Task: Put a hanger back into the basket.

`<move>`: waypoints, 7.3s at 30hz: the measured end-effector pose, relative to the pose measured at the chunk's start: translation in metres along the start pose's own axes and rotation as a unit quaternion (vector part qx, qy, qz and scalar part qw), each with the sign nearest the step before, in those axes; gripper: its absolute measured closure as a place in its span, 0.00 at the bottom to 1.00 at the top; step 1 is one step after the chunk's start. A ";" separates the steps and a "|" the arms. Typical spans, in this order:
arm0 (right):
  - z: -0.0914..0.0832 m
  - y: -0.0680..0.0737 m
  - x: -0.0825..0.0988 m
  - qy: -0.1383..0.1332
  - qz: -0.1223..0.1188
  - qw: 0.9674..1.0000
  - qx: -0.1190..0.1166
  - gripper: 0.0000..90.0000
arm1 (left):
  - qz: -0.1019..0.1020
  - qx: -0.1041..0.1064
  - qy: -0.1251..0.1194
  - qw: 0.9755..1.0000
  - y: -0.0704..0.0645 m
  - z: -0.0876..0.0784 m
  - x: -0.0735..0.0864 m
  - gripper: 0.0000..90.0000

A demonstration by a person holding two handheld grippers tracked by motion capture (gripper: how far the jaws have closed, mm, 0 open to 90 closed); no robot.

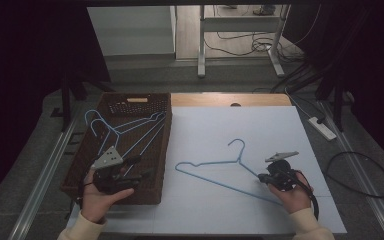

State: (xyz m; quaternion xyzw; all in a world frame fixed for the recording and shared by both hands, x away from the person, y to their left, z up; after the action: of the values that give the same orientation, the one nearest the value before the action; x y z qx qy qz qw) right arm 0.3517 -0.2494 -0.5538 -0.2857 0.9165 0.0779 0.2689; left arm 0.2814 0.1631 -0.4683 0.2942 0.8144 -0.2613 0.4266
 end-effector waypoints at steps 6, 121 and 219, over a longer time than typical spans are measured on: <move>0.003 0.000 0.004 0.014 -0.012 1.000 0.013 1.00 | -0.001 0.000 0.000 1.000 0.000 0.000 0.000 0.40; 0.053 0.010 -0.100 0.016 0.058 0.998 -0.017 0.59 | 0.001 0.001 -0.004 1.000 0.001 -0.003 -0.001 0.40; -0.005 0.035 -0.107 -0.086 0.081 0.993 -0.004 0.94 | -0.021 0.102 0.177 0.979 -0.096 0.200 -0.005 0.97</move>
State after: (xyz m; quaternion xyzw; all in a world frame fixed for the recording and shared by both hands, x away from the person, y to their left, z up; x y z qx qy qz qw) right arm 0.4036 -0.1709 -0.4922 -0.2037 0.9097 0.1277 0.3386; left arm 0.3243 -0.0400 -0.5476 0.3607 0.8519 -0.2957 0.2380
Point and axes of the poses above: each handheld gripper's, and its own axes: z roughly forward along the jaws, x roughly out of its underside, y roughly to its left, the point moved 7 cm from there along z, roughly forward along the jaws, and after that the axes turned 3 degrees about x, right-handed, at the moved point
